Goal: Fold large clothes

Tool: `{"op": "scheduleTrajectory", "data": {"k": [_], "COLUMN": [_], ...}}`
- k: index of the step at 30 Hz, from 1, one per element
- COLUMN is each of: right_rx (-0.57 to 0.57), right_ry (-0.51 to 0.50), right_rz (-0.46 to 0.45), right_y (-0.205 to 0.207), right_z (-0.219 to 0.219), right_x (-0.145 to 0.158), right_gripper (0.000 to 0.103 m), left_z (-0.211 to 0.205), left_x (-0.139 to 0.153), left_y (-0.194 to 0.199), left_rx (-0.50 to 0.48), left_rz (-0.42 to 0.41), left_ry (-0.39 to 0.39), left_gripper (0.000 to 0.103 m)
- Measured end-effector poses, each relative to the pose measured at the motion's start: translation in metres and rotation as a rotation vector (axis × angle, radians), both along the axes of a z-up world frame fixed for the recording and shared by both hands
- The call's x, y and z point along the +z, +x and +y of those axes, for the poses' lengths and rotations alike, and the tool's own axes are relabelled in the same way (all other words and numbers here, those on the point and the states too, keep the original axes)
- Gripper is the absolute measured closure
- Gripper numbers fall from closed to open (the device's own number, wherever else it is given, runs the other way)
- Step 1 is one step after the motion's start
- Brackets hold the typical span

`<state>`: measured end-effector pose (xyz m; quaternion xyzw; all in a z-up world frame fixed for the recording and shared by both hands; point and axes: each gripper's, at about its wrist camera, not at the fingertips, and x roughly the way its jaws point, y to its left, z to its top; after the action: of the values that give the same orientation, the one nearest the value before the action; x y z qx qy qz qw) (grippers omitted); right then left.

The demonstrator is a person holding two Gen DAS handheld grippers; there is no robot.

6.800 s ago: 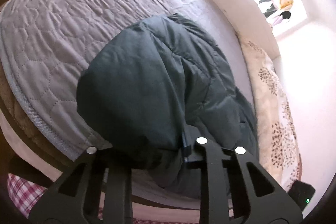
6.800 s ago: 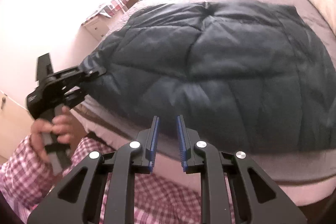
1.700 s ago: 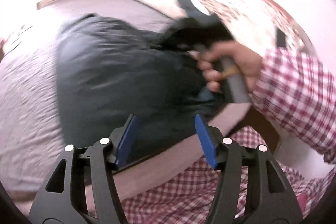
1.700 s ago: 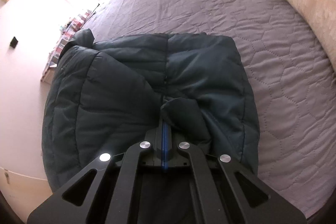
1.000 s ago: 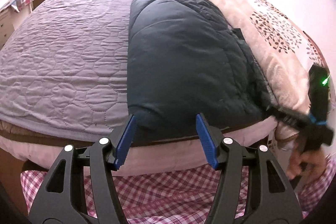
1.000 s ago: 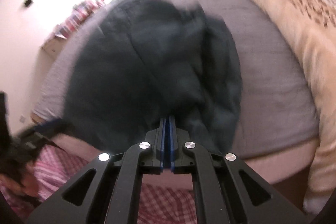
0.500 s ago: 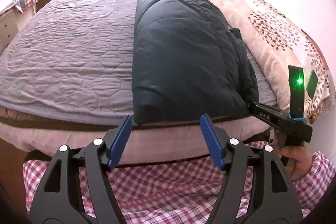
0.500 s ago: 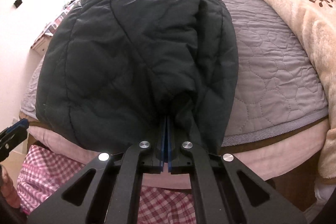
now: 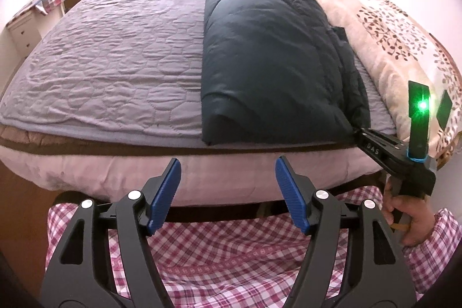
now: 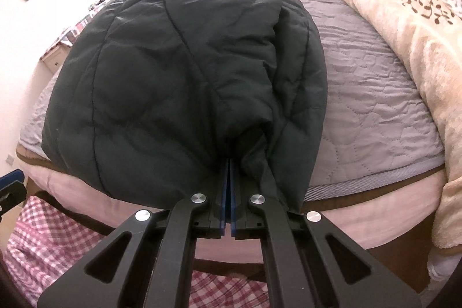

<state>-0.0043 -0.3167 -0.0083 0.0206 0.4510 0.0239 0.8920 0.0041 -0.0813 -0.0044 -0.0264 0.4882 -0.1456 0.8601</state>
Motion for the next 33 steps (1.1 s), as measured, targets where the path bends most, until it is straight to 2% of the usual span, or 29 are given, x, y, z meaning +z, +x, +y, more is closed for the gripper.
{"op": "scheduleTrajectory", "data": {"k": [3, 13, 24, 31, 33], "right_rx": [0.001, -0.027, -0.057, -0.084, -0.093], "right_ry": [-0.019, 0.019, 0.025, 0.061, 0.085], "right_rz": [-0.011, -0.001, 0.013, 0.0, -0.004], "right_y": [-0.003, -0.004, -0.006, -0.018, -0.024], "right_z": [0.003, -0.002, -0.004, -0.007, -0.01], "right_x": [-0.001, -0.001, 0.008, 0.018, 0.022], "right_gripper": [0.103, 0.103, 0.103, 0.1, 0.096], "left_z": [0.0, 0.005, 0.003, -0.001, -0.002], "left_x": [-0.002, -0.004, 0.002, 0.001, 0.0], "left_y": [-0.001, -0.006, -0.014, -0.015, -0.015], "left_rx": [0.005, 0.02, 0.012, 0.004, 0.003], "left_rz": [0.009, 0.027, 0.007, 0.011, 0.015], "left_ry": [0.011, 0.032, 0.039, 0.051, 0.054], "left_gripper": [0.036, 0.036, 0.036, 0.036, 0.036]}}
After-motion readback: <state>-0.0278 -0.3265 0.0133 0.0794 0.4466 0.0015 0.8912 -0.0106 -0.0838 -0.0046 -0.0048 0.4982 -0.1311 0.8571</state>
